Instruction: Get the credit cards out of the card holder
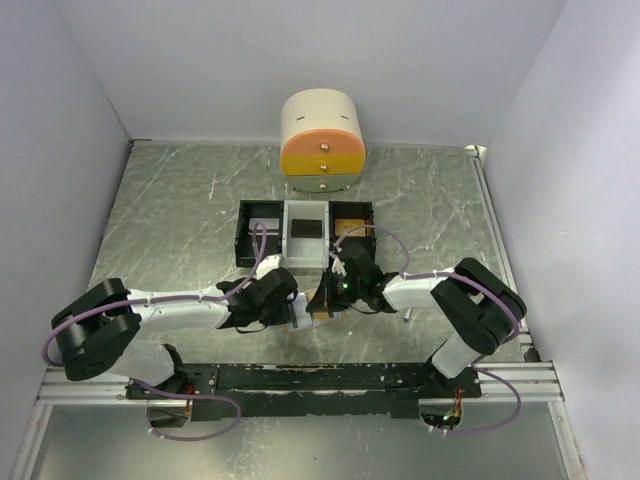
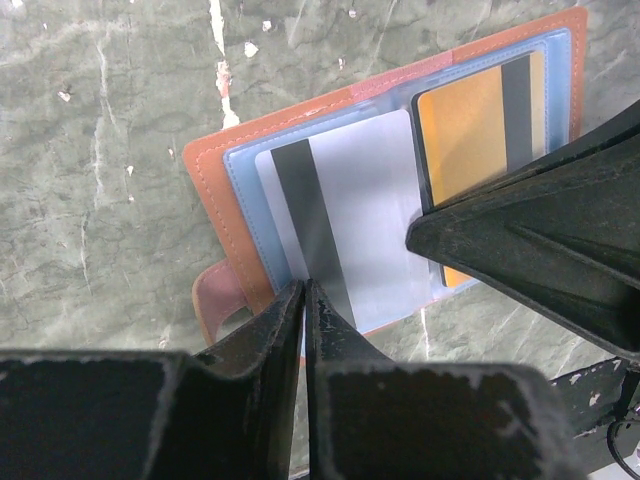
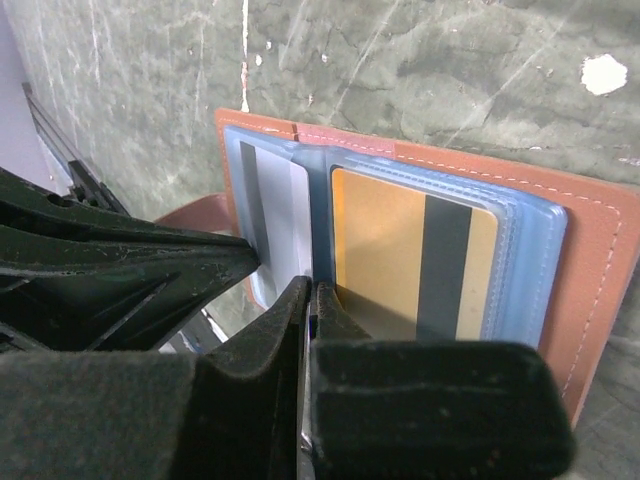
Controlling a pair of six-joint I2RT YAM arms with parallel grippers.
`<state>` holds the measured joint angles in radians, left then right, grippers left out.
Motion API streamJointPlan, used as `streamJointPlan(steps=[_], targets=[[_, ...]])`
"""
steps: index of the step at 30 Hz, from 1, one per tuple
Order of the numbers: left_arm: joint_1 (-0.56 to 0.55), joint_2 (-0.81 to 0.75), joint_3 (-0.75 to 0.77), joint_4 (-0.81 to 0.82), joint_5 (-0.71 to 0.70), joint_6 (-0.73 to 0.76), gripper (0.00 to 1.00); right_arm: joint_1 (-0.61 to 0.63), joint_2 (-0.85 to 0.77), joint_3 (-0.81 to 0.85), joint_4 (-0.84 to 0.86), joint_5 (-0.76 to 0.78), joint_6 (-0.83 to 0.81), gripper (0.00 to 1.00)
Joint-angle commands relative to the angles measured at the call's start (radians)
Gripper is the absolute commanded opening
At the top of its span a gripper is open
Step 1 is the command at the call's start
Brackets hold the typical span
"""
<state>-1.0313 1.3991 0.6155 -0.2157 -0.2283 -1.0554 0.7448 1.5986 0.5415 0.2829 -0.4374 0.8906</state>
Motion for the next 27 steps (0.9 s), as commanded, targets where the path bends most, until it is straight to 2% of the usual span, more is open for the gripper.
streamJointPlan(steps=[1, 9, 19, 22, 27], targets=[[-0.007, 0.005, -0.016, -0.059, -0.030, 0.003, 0.17, 0.003, -0.038, -0.003, 0.024, -0.034, 0.018, 0.00], [-0.008, 0.009, -0.016, -0.053, -0.031, 0.002, 0.16, -0.051, -0.103, -0.021, -0.056, 0.004, -0.023, 0.00], [-0.007, -0.004, -0.010, -0.053, -0.034, 0.005, 0.17, -0.072, -0.104, -0.037, -0.086, 0.002, -0.055, 0.00], [-0.008, -0.032, -0.005, -0.020, -0.016, 0.024, 0.22, -0.074, -0.096, -0.038, -0.069, -0.019, -0.052, 0.00], [-0.020, -0.079, 0.033, 0.048, 0.015, 0.045, 0.38, -0.074, -0.089, -0.046, -0.039, -0.023, -0.028, 0.00]])
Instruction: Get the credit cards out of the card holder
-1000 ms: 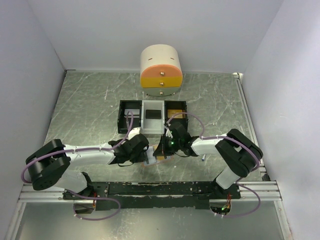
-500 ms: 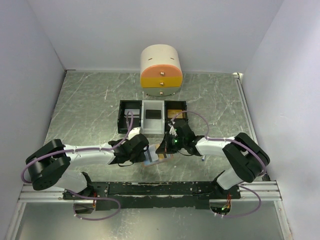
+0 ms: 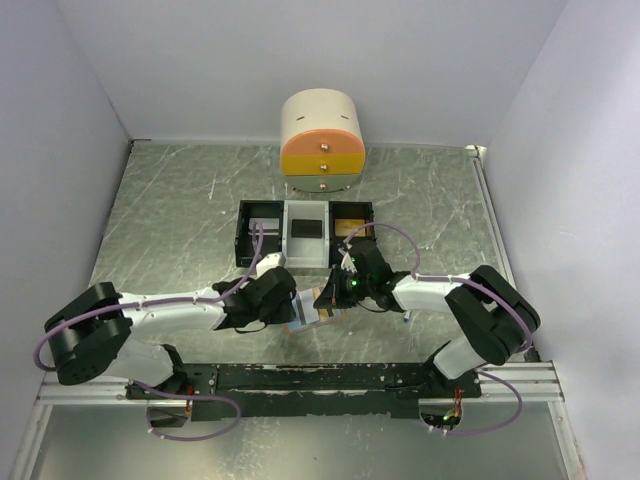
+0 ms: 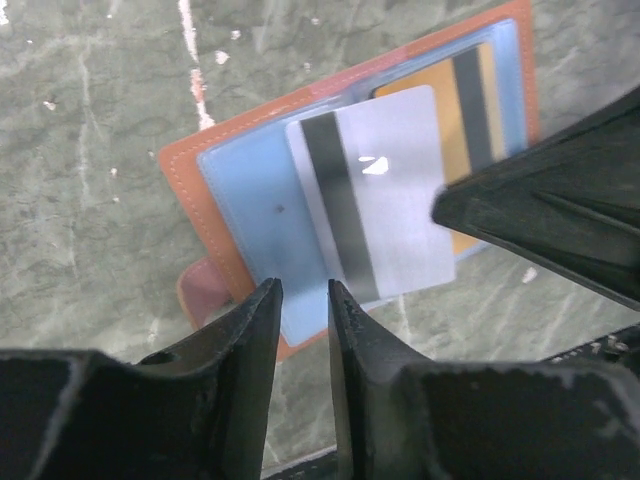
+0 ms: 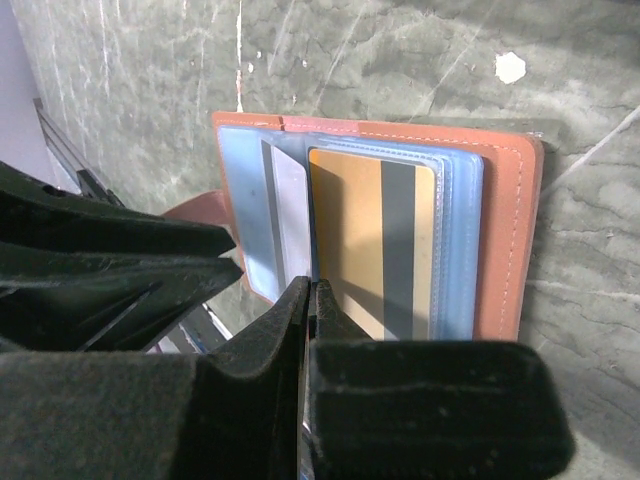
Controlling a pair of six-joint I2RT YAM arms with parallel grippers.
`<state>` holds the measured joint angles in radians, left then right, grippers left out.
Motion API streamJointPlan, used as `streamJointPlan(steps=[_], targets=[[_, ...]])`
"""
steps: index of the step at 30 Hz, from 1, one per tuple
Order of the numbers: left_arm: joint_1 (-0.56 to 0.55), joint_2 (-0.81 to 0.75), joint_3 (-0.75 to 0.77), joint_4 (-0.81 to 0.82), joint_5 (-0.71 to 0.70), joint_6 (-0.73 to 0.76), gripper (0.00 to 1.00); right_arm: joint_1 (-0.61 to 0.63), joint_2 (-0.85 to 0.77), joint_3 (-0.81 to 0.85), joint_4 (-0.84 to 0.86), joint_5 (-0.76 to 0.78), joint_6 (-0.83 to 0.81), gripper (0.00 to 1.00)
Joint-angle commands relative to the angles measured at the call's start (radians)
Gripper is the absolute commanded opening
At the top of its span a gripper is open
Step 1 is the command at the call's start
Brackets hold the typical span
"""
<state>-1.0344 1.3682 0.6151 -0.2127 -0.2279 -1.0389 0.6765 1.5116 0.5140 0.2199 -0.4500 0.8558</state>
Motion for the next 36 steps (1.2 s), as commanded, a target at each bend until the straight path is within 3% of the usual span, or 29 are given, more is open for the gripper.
streamJointPlan(steps=[1, 4, 7, 14, 19, 31, 36], targets=[[-0.019, -0.058, 0.032, 0.066, 0.015, 0.030, 0.41, -0.005, -0.002, -0.021, 0.030, -0.010, 0.012, 0.00], [-0.020, -0.069, 0.005, 0.164, 0.042, 0.041, 0.45, -0.006, -0.001, -0.022, 0.025, -0.002, 0.012, 0.00], [-0.019, -0.027, -0.015, 0.206, 0.057, 0.028, 0.43, -0.005, 0.002, -0.020, 0.025, -0.003, 0.013, 0.00], [-0.019, 0.066, -0.007, 0.114, -0.028, -0.036, 0.32, -0.007, 0.001, -0.020, 0.034, -0.014, 0.020, 0.00], [-0.019, 0.069, -0.016, 0.060, -0.053, -0.054, 0.31, -0.006, 0.002, -0.020, 0.067, -0.045, 0.025, 0.00], [-0.020, 0.103, -0.013, 0.081, -0.020, -0.023, 0.24, -0.003, 0.048, 0.026, 0.086, -0.088, 0.021, 0.16], [-0.019, 0.102, -0.004, 0.067, -0.027, -0.025, 0.23, -0.003, 0.069, 0.005, 0.138, -0.121, 0.041, 0.17]])
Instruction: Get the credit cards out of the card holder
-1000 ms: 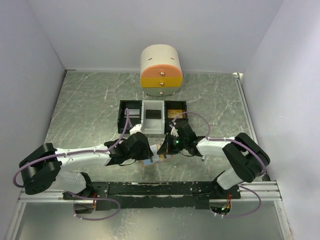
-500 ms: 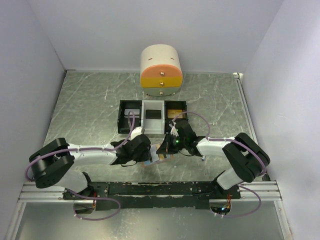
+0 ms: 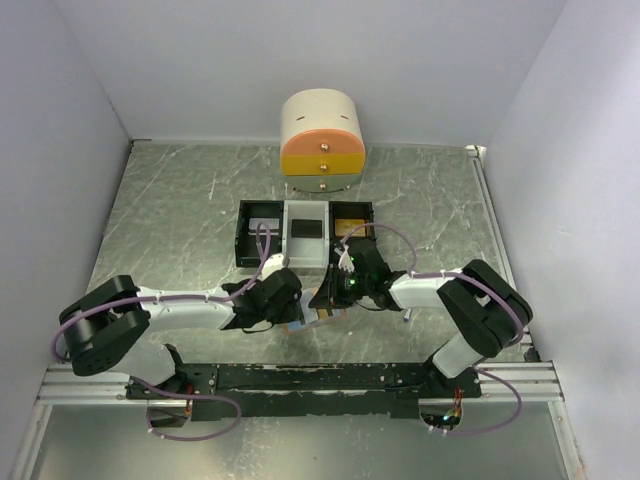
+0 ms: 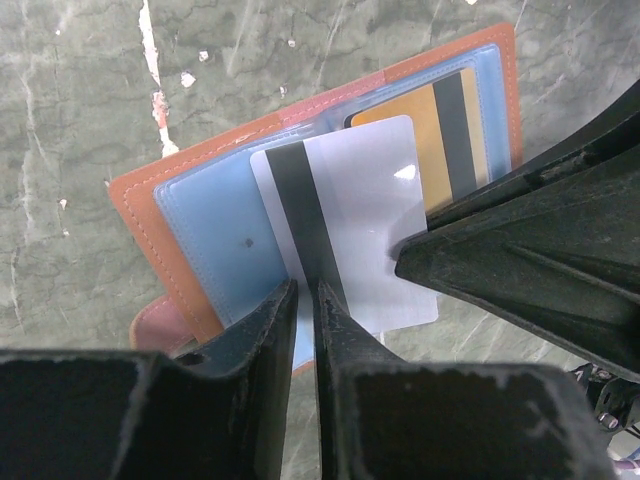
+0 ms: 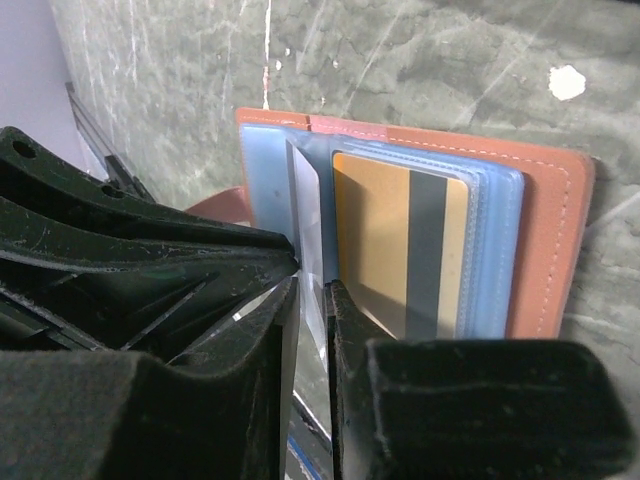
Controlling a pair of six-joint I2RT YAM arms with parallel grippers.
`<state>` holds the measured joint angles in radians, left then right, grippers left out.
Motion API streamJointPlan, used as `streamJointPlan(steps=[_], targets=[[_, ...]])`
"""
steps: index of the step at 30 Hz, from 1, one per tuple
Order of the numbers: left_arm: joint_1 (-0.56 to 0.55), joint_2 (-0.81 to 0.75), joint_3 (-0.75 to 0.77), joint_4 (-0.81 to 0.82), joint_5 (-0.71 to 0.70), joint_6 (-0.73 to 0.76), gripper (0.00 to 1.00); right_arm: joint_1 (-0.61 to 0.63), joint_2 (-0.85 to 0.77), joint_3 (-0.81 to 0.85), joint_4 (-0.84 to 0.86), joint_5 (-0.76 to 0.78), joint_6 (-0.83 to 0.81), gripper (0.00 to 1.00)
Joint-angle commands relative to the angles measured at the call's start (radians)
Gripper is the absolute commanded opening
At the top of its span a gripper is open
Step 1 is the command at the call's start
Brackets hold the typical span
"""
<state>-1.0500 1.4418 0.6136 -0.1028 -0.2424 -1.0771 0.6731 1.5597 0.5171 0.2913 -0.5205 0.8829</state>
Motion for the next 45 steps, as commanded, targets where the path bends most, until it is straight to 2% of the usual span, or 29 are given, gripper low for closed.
streamJointPlan(steps=[1, 11, 16, 21, 29, 34, 40, 41, 45], targets=[[-0.004, 0.027, -0.003, -0.045, -0.013, 0.013, 0.23, 0.001, 0.023, -0.003, 0.078, -0.055, 0.019, 0.17], [-0.004, -0.030, -0.030, -0.052, -0.035, 0.000, 0.23, 0.003, 0.055, 0.009, 0.078, -0.075, -0.004, 0.18], [-0.004, -0.052, -0.041, -0.063, -0.042, -0.005, 0.24, 0.008, 0.066, 0.014, 0.076, -0.065, -0.001, 0.09], [-0.004, -0.057, -0.052, -0.055, -0.039, -0.006, 0.24, 0.008, 0.013, 0.005, 0.025, 0.015, 0.000, 0.00], [-0.004, -0.053, -0.052, -0.049, -0.033, -0.001, 0.24, 0.008, -0.036, -0.008, -0.014, 0.052, -0.005, 0.00], [-0.004, -0.047, -0.051, -0.045, -0.027, 0.001, 0.24, 0.009, 0.006, -0.014, 0.048, -0.012, 0.020, 0.09], [-0.004, -0.032, -0.038, -0.057, -0.023, 0.007, 0.23, 0.013, 0.014, 0.000, 0.041, 0.005, 0.023, 0.18], [-0.004, -0.032, -0.037, -0.057, -0.023, 0.008, 0.23, 0.013, 0.016, 0.002, 0.039, 0.008, 0.024, 0.17], [-0.005, -0.042, -0.038, -0.060, -0.026, 0.004, 0.23, 0.013, 0.004, 0.002, 0.029, 0.027, 0.020, 0.03]])
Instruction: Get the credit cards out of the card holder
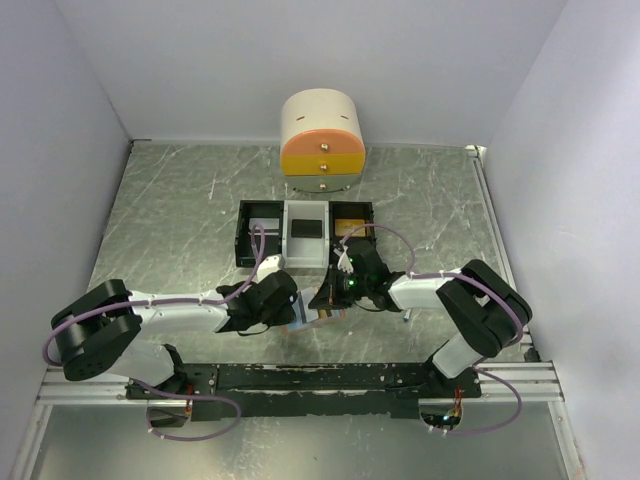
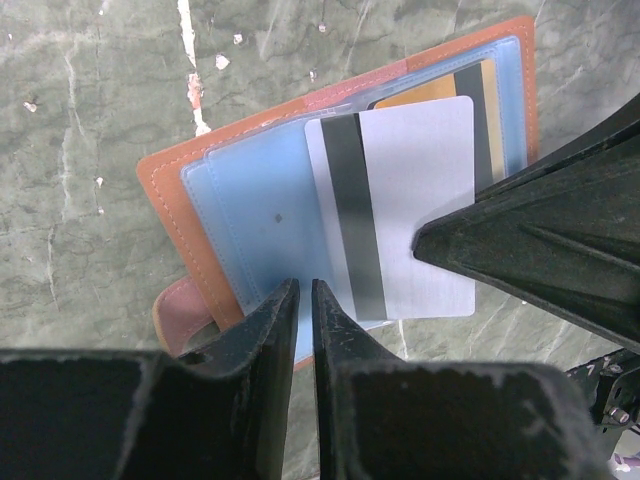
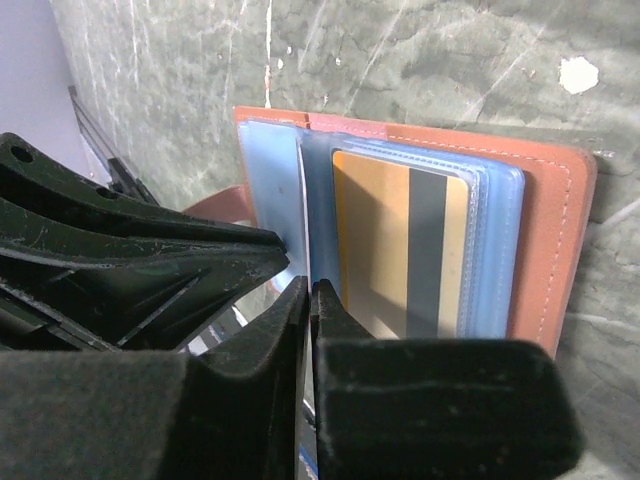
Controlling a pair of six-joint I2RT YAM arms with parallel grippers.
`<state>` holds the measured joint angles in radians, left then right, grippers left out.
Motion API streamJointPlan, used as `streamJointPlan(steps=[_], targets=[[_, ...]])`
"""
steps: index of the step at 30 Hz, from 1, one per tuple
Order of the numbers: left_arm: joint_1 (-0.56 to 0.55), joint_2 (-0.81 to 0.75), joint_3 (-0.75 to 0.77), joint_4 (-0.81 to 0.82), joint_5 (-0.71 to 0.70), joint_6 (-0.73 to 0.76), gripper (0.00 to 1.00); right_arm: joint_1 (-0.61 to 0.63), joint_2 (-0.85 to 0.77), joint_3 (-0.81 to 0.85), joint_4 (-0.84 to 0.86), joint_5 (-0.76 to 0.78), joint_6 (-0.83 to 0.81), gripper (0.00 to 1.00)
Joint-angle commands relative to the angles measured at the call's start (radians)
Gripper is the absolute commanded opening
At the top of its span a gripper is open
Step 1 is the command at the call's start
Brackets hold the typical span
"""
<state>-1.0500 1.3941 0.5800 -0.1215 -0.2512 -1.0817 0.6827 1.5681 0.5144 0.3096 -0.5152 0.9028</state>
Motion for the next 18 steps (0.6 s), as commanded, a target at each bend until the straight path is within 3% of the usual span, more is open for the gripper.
streamJointPlan(steps=[1, 9, 18], targets=[[-0.004, 0.003, -0.006, -0.043, -0.019, 0.009, 0.23, 0.003, -0.011, 0.005, 0.002, 0.030, -0.005, 0.00], [-0.004, -0.040, -0.029, -0.043, -0.039, -0.006, 0.24, 0.003, -0.111, 0.004, -0.086, 0.113, -0.049, 0.00], [-0.004, -0.077, -0.048, -0.028, -0.042, -0.004, 0.25, 0.003, -0.146, -0.003, -0.063, 0.109, -0.054, 0.00]])
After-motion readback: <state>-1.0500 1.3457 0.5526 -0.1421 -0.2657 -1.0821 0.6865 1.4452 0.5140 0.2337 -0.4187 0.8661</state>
